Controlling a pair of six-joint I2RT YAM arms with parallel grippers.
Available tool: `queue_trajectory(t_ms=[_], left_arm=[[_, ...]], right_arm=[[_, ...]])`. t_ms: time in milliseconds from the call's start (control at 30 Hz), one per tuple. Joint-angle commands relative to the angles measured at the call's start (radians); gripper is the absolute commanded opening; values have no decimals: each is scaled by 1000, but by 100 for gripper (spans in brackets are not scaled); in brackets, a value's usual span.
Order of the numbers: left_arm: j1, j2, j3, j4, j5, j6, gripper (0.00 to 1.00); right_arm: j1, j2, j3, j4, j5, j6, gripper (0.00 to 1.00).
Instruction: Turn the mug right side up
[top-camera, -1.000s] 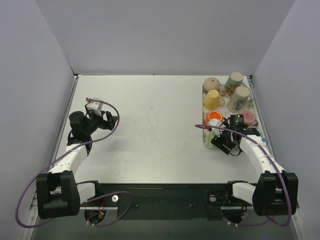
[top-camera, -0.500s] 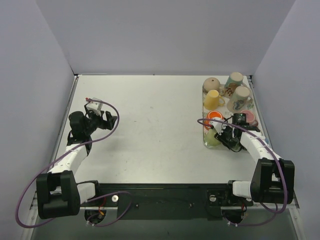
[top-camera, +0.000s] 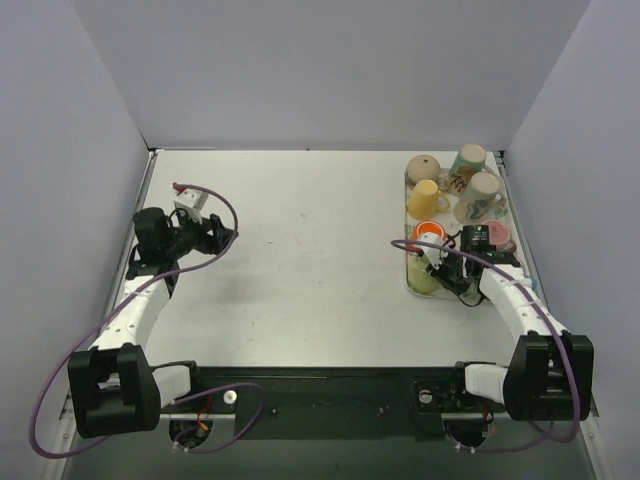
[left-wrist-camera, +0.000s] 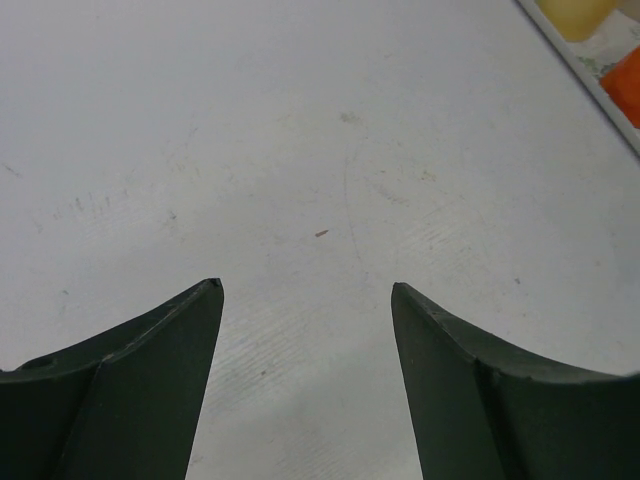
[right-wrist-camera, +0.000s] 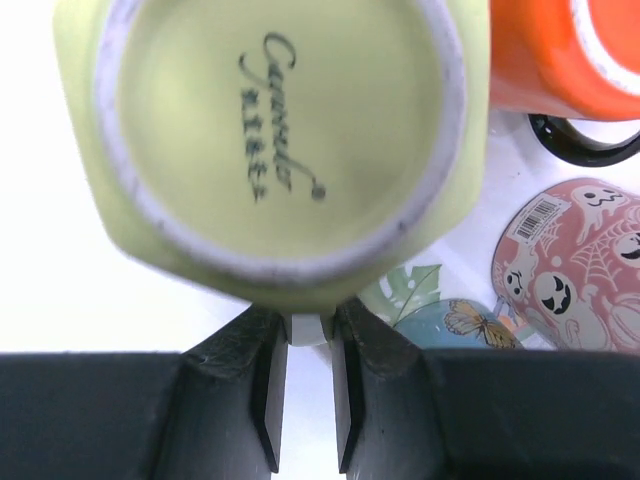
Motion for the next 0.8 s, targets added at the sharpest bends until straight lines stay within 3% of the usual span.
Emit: queue_trajectory(t_ms=[0, 333, 567, 667, 767], left_arm=[[2, -12, 85, -102, 170, -41, 78], [-30, -2, 101, -79, 161, -100, 75], [-33, 11, 130, -64, 330, -175, 77], [-33, 30, 165, -15, 408, -320, 78], [-40, 48, 187, 167, 500, -530, 79]], right_arm=[[71, -137, 30, -24, 5, 130, 0], [110, -175, 15, 35, 60, 255, 0], [196, -330, 40, 140, 46, 449, 0], [258, -378, 58, 235, 46, 559, 0], [338, -389, 114, 283, 52, 651, 0]])
